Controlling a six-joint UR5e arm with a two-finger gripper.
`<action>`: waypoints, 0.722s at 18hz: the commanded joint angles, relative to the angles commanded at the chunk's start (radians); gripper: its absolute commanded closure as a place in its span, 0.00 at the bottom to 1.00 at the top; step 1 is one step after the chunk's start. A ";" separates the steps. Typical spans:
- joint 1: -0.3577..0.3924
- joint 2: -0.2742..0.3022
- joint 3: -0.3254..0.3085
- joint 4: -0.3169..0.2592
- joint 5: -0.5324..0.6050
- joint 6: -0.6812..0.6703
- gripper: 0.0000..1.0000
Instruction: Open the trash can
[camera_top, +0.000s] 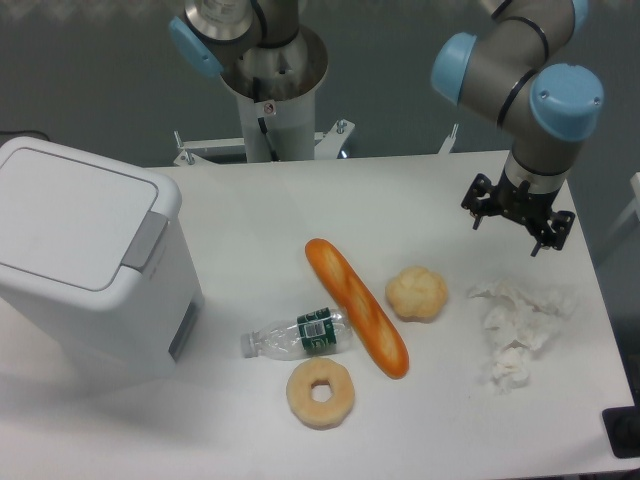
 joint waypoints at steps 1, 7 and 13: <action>-0.002 0.000 0.000 0.000 0.003 0.000 0.00; -0.009 -0.006 0.002 0.000 -0.008 -0.006 0.00; -0.049 0.034 0.000 0.026 -0.008 -0.057 0.00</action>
